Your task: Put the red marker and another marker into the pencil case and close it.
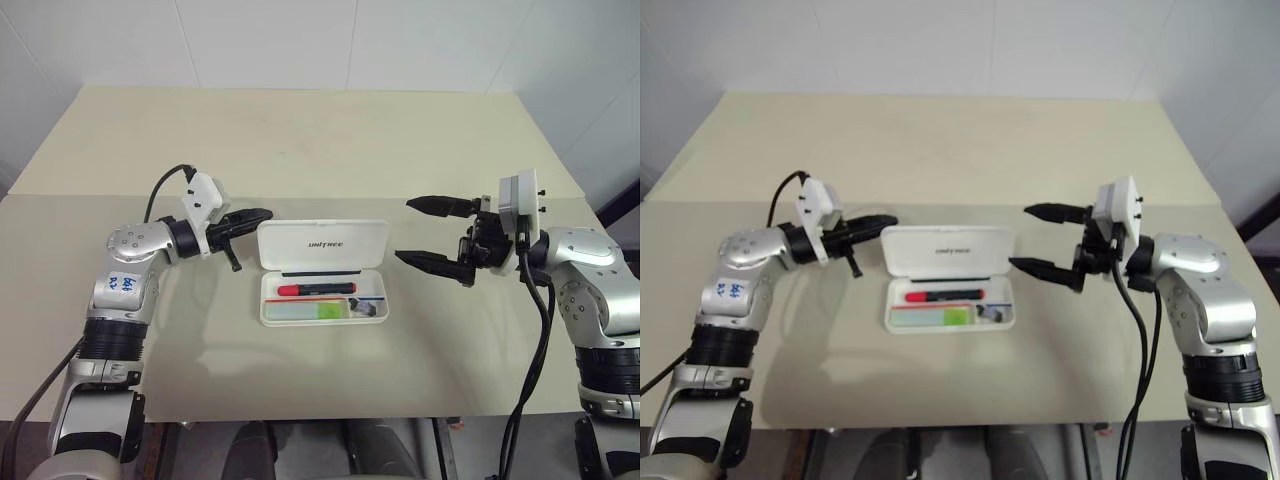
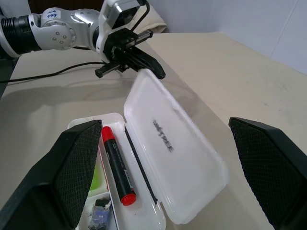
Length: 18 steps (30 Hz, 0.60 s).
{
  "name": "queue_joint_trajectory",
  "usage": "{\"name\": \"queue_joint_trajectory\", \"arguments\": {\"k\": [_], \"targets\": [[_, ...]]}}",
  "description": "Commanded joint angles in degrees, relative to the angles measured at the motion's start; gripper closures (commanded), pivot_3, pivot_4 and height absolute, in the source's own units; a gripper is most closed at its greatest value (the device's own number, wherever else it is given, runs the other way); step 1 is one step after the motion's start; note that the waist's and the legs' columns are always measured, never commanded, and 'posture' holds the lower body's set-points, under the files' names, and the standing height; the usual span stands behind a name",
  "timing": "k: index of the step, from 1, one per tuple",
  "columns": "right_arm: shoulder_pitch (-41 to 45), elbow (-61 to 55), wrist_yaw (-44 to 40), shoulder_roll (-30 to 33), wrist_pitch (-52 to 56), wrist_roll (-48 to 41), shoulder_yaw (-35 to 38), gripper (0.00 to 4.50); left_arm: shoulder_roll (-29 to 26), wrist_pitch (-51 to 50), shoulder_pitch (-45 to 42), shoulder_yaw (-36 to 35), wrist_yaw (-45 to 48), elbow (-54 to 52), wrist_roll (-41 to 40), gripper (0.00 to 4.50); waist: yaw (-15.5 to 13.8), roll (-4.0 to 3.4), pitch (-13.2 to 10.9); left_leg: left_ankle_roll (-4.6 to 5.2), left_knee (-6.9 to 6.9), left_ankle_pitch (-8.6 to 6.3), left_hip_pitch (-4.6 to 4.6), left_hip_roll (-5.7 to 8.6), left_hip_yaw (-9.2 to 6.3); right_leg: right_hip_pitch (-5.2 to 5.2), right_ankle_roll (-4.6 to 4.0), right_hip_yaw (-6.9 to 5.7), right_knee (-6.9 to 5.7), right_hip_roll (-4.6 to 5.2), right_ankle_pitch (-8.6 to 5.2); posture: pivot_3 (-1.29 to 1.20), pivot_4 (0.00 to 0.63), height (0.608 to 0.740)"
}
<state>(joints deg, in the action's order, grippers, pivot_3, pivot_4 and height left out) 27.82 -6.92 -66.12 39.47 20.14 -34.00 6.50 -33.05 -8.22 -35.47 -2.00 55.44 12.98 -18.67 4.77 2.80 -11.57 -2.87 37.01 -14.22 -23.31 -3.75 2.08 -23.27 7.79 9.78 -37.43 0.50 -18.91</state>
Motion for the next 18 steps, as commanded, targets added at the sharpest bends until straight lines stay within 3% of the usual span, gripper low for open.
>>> {"name": "queue_joint_trajectory", "arguments": {"k": [1,9,18], "targets": [[-0.23,-2.5,0.58,-0.29,-0.19,-1.06,0.82,0.0,-0.99,1.54,1.05,-1.39,4.79,-4.02,-3.21,4.48,0.03,0.0,0.0,0.0,0.0,0.0,0.0,0.0,0.0,0.0,0.0,0.0,0.0,0.0,0.0,0.0,0.15,0.74],[-0.69,-3.31,1.54,-0.66,-0.06,-1.23,0.83,0.0,-3.12,-2.07,5.54,2.63,12.3,-10.59,-4.28,4.48,0.03,0.0,0.0,0.0,0.02,0.0,0.0,0.0,0.0,0.02,0.0,0.01,0.01,0.02,0.0,0.0,0.15,0.74],[-1.7,-5.3,3.04,-1.07,0.38,-1.55,0.92,0.0,-1.54,-6.91,9.6,9.94,11.94,-10.11,-0.57,4.48,0.03,0.0,0.0,0.0,0.0,0.0,0.0,0.0,-0.01,0.01,-0.02,0.01,0.03,0.01,-0.01,0.0,0.15,0.74]]}}
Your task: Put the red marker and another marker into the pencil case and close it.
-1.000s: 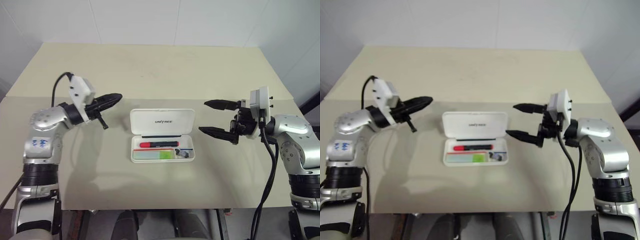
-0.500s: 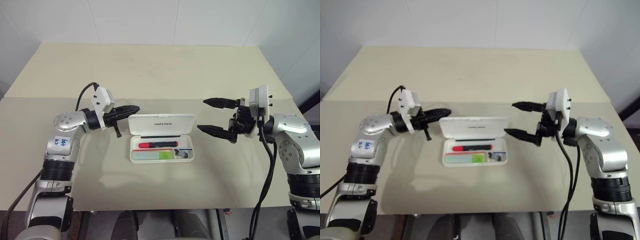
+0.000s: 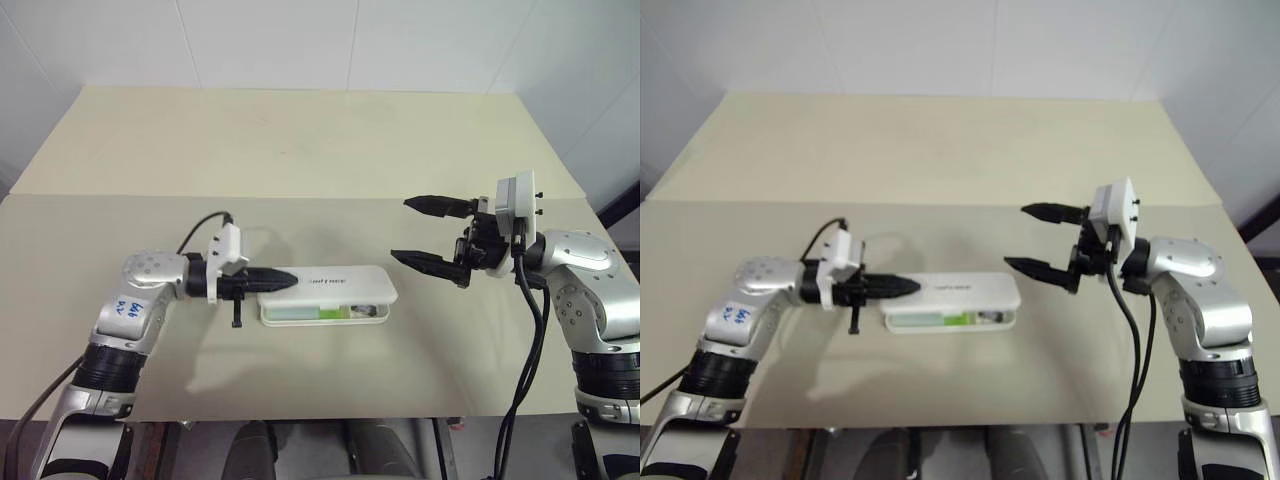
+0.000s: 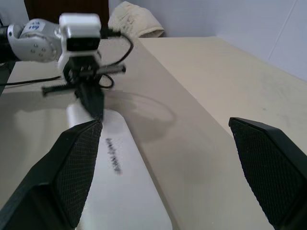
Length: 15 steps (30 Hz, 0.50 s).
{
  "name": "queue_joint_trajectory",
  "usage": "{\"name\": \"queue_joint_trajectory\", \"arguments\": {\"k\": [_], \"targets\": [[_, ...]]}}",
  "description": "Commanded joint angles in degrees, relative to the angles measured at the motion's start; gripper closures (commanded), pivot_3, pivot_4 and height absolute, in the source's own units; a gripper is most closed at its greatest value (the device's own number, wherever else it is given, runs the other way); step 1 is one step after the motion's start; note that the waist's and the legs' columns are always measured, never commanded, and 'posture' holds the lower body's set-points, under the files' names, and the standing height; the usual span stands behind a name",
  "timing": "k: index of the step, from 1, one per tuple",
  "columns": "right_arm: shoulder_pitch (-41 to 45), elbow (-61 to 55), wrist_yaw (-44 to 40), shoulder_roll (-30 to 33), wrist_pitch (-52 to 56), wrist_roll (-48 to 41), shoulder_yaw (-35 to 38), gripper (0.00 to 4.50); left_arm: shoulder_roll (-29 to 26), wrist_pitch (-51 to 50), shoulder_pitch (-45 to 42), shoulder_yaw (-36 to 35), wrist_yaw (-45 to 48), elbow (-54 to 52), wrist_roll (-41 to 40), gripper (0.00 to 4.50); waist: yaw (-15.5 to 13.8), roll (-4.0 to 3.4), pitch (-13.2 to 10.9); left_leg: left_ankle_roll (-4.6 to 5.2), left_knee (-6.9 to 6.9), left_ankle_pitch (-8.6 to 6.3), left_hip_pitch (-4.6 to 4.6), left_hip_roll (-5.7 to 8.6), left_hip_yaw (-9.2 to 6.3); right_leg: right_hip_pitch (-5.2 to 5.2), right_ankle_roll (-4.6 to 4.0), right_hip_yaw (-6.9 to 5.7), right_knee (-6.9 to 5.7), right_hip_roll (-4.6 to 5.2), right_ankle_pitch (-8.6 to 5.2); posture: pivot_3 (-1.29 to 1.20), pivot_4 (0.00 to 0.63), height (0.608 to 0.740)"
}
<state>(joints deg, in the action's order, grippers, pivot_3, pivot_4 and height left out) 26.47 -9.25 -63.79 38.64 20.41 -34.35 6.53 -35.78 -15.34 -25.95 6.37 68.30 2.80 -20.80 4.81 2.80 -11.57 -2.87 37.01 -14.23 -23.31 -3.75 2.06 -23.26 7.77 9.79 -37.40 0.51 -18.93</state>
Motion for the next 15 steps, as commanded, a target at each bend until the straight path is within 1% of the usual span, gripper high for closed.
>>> {"name": "queue_joint_trajectory", "arguments": {"k": [1,5,11,13,15], "targets": [[-0.59,-3.28,0.94,-0.28,0.15,-1.26,0.86,0.0,1.58,-0.1,-0.08,2.21,-1.61,0.84,2.45,4.48,-0.02,0.0,0.0,0.0,0.0,0.0,0.01,0.0,0.0,0.0,0.0,0.0,0.0,0.0,0.0,0.0,0.15,0.74],[-1.13,-4.4,1.94,-0.54,0.59,-1.41,0.92,0.0,2.64,-0.26,-0.9,4.13,-3.07,3.26,5.35,4.48,-0.02,-0.02,0.01,0.0,0.03,0.0,0.05,0.0,-0.01,0.05,0.0,0.0,-0.01,0.0,0.0,0.0,0.15,0.74],[-2.72,-6.17,3.3,-0.84,1.21,-1.89,1.21,0.0,2.09,-2.53,-1.45,7.32,-2.67,2.6,7.2,4.48,-0.01,-0.05,0.03,0.0,0.06,0.0,0.24,0.02,-0.05,0.35,0.0,0.0,0.07,0.0,0.0,0.0,0.15,0.74],[-3.08,-6.53,3.73,-1.12,1.21,-1.85,1.0,0.0,2.02,-3.01,-1.51,7.24,-2.72,1.84,7.01,4.48,0.0,-0.08,0.05,0.0,0.06,0.0,0.28,0.02,-0.05,0.44,-0.01,0.0,0.15,0.01,0.01,0.0,0.15,0.74],[-3.51,-6.6,3.82,-1.25,1.16,-1.98,0.93,0.0,2.41,-2.81,-1.68,5.62,-3.34,0.64,5.7,4.48,-0.02,-0.08,0.05,0.0,0.05,0.0,0.29,0.02,-0.06,0.49,-0.01,0.0,0.24,0.02,0.01,0.0,0.15,0.74]]}}
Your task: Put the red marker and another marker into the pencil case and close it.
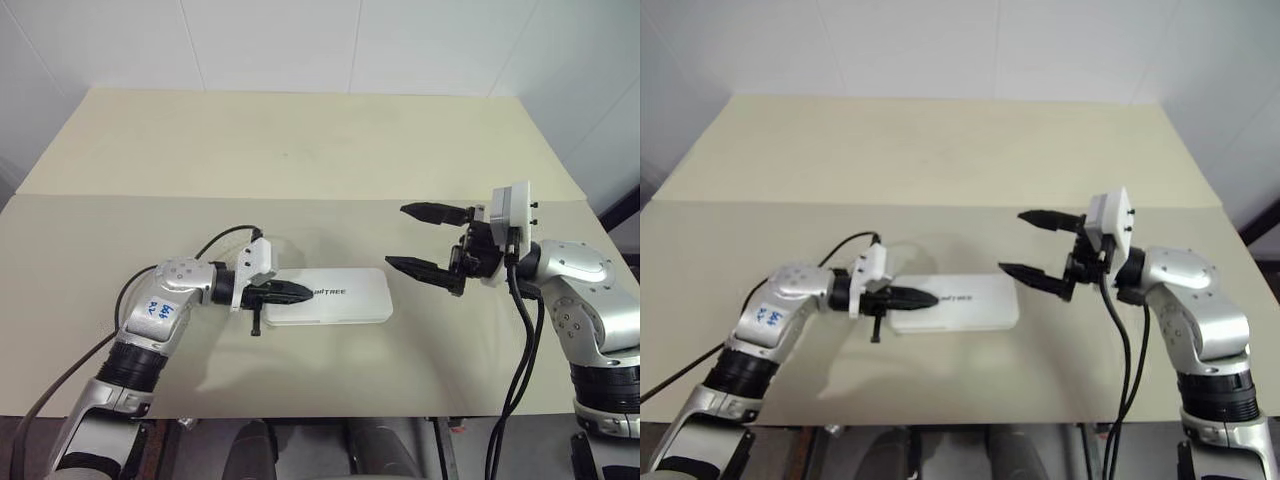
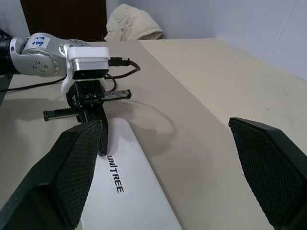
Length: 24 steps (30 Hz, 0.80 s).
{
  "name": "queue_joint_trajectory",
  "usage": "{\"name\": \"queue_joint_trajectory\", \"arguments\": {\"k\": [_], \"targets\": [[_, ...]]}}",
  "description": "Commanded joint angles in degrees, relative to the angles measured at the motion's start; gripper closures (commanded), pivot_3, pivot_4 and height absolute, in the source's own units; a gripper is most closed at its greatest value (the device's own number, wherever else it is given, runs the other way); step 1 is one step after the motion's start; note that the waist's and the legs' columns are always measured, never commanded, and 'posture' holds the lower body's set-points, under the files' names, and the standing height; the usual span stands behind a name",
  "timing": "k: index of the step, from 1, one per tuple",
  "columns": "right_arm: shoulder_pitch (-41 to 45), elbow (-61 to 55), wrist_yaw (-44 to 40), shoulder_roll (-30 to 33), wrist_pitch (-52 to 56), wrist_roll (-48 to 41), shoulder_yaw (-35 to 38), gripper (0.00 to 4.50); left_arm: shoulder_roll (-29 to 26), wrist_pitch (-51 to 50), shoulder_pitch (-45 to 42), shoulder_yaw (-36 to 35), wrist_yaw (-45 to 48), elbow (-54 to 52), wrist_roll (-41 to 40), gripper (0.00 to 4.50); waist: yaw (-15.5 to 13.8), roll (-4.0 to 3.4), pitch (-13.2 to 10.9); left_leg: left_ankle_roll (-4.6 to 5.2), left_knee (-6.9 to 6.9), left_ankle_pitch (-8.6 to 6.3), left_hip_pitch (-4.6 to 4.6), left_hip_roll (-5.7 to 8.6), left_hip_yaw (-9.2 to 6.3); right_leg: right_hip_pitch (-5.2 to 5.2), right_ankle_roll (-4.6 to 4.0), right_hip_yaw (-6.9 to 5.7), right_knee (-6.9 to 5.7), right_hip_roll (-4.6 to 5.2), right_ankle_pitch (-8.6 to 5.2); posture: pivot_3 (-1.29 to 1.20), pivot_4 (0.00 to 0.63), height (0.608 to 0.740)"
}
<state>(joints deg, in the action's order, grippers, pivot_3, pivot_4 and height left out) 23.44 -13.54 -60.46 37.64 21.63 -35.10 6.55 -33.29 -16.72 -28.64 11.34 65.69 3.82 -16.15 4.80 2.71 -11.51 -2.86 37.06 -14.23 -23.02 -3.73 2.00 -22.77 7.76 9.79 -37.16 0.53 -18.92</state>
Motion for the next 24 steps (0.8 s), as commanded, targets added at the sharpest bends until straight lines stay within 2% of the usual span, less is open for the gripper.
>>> {"name": "queue_joint_trajectory", "arguments": {"k": [1,6,9,18,22,23,24], "targets": [[-0.64,-2.19,0.36,-0.23,-0.15,-1.26,0.89,0.0,0.17,-1.49,0.88,-0.64,-1.04,-1.1,-0.06,4.48,-0.03,0.0,0.0,0.0,-0.01,0.0,-0.01,0.0,-0.01,0.02,0.0,-0.01,0.06,0.0,0.0,0.0,0.15,0.74],[-0.56,0.23,-1.16,0.32,-1.22,-0.83,1.3,0.0,-0.29,-1.56,1.51,-10.9,-2.22,-5.34,-7.92,4.48,0.15,0.0,-0.02,0.03,-0.08,-0.04,-0.13,-0.02,-0.02,-0.04,0.08,-0.04,0.21,0.02,0.05,0.0,0.15,0.74],[-0.18,1.97,-2.56,1.14,-2.56,-0.17,1.87,0.0,-2.87,-3.23,2.65,-16.48,-3.02,-8.25,-10.87,4.48,0.13,-0.01,-0.02,0.02,-0.18,-0.05,-0.13,-0.05,-0.04,-0.08,0.06,-0.08,0.21,0.0,0.03,0.0,0.15,0.74],[0.68,4.97,-6.77,4.73,-4.77,0.5,3.64,0.0,-9.99,-4.99,9.72,-28.2,-5.31,-14.57,-14.93,1.59,0.07,-0.04,-0.05,-0.03,-0.24,-0.12,-0.14,-0.05,-0.02,-0.07,0.05,-0.09,0.34,0.04,0.01,0.0,0.15,0.74],[0.0,7.36,-11.45,8.3,-7.19,1.54,3.9,0.0,-11.1,-4.07,9.91,-30.12,-6.18,-14.7,-14.91,0.26,-0.1,-0.03,-0.06,-0.04,-0.22,-0.12,-0.15,-0.05,-0.02,-0.06,0.03,-0.11,0.37,0.05,0.0,0.0,0.15,0.74],[-0.32,8.24,-12.25,8.98,-7.73,1.77,3.97,0.0,-11.47,-4.0,10.18,-30.53,-5.91,-14.36,-15.04,0.03,-0.05,-0.03,-0.06,-0.04,-0.21,-0.12,-0.15,-0.04,-0.01,-0.06,0.03,-0.11,0.38,0.06,0.0,0.0,0.15,0.74],[-0.45,9.21,-12.98,9.47,-8.38,1.96,4.13,0.0,-11.78,-4.08,10.39,-30.59,-5.78,-14.27,-14.98,0.03,-0.01,-0.03,-0.06,-0.04,-0.22,-0.12,-0.15,-0.04,0.0,-0.05,0.03,-0.11,0.41,0.06,0.0,0.0,0.15,0.74]]}}
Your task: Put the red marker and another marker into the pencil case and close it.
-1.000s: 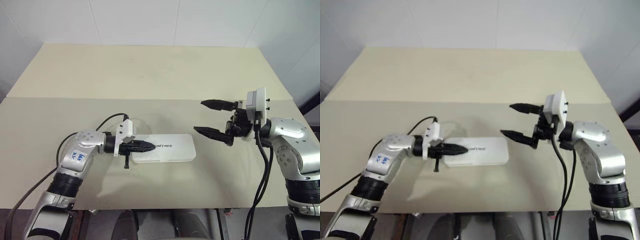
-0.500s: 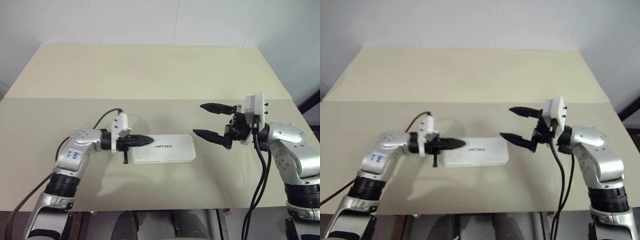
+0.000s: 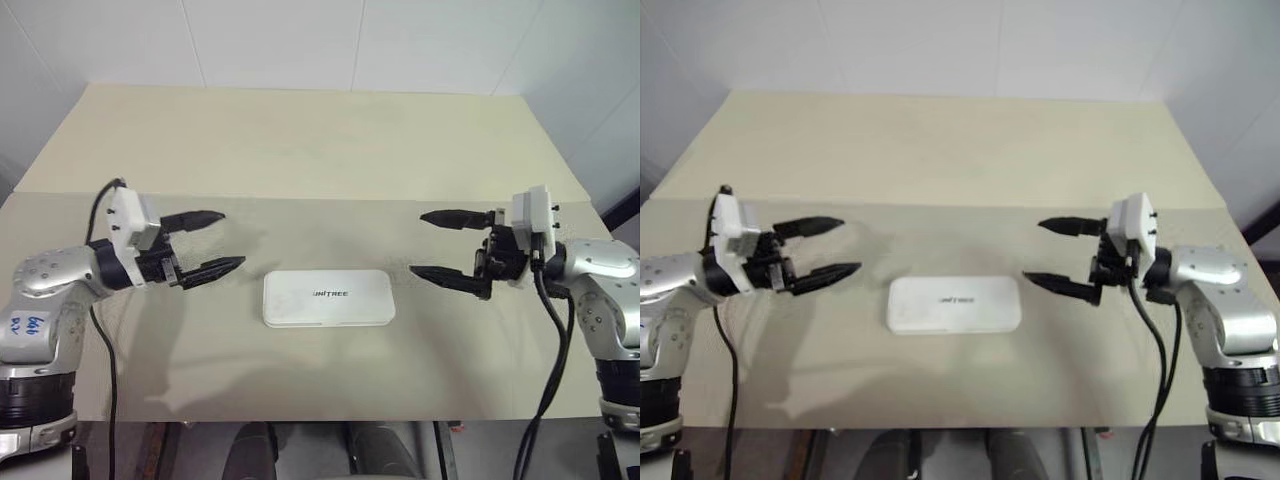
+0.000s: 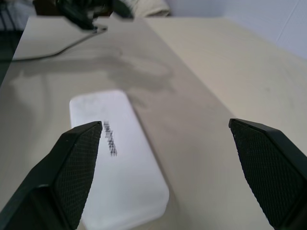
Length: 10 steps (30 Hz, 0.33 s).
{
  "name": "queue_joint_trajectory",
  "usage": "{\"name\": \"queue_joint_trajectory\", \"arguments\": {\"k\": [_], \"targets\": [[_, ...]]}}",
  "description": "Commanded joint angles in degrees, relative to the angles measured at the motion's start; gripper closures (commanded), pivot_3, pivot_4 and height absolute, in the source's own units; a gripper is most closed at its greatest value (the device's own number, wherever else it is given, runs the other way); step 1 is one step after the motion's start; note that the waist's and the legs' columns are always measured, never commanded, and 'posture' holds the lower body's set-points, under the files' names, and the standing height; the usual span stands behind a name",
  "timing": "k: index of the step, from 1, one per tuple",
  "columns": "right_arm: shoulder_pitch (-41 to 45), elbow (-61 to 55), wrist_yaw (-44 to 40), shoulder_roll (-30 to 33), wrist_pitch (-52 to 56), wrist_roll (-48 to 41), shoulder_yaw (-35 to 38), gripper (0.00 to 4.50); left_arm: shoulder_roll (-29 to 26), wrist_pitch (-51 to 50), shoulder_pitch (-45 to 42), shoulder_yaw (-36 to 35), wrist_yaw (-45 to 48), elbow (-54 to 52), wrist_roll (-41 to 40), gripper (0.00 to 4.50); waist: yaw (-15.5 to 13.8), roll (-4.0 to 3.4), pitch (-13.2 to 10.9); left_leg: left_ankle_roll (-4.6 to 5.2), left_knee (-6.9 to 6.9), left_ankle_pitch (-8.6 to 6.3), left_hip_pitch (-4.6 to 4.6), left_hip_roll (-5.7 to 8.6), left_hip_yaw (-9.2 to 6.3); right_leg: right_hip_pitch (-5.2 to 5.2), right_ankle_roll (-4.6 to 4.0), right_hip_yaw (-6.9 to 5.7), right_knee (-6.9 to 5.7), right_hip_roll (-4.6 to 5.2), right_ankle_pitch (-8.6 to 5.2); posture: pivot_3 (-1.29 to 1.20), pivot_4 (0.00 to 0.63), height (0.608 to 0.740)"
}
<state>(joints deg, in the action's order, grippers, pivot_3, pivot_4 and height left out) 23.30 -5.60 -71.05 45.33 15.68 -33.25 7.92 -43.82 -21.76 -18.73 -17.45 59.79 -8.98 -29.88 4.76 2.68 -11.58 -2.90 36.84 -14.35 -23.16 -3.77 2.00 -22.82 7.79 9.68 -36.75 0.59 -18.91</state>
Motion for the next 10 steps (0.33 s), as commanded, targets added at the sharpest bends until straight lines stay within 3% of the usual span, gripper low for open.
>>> {"name": "queue_joint_trajectory", "arguments": {"k": [1,10], "targets": [[-0.32,2.14,-2.77,2.02,-3.26,0.54,2.8,0.0,-1.54,1.01,0.72,-2.28,0.56,-1.2,-1.54,0.03,0.05,0.0,0.0,0.0,0.0,0.0,0.0,0.0,0.0,0.0,0.0,0.0,0.02,0.0,0.0,0.0,0.15,0.74],[0.35,5.43,-2.41,0.25,-7.73,3.23,1.57,0.0,-2.82,0.57,2.95,-2.33,0.34,-3.42,-1.72,0.03,0.24,-0.03,-0.02,0.0,-0.14,-0.01,0.03,-0.03,0.02,-0.02,-0.03,0.0,0.04,-0.03,-0.02,0.0,0.15,0.74]]}}
